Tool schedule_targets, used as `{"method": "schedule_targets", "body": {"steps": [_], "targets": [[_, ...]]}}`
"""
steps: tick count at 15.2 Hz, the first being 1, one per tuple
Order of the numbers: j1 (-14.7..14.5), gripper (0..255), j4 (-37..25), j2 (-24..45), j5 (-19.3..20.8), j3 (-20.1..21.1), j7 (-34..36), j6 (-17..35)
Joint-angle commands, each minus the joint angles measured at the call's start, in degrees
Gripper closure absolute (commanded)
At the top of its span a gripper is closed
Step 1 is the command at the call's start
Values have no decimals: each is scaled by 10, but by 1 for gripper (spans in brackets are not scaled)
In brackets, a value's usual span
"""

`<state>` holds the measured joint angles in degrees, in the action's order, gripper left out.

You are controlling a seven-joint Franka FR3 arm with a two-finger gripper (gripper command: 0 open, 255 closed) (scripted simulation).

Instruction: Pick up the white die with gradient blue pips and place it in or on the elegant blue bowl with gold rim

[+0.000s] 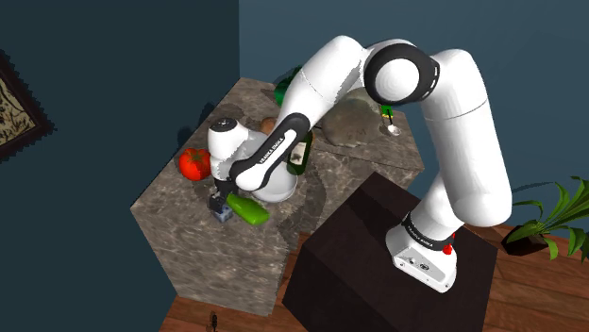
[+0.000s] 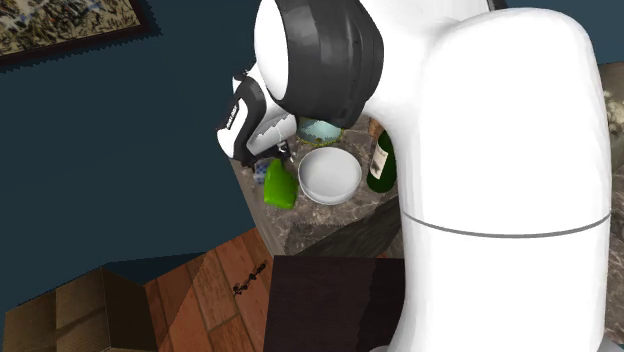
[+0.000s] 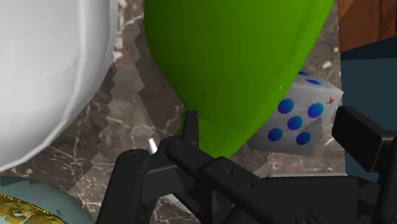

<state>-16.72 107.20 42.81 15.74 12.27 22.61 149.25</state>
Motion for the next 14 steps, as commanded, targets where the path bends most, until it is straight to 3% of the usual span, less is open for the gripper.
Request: {"method": "schedule_targets", "body": {"steps": [1, 12, 13, 14], "targets": [[-4, 0, -8, 20, 3, -4, 2, 8], [-11, 0, -20, 45, 5, -13, 4, 22], [-17, 255, -28, 53, 6, -14, 8, 22], [-18, 255, -20, 54, 8, -16, 10, 31]]}}
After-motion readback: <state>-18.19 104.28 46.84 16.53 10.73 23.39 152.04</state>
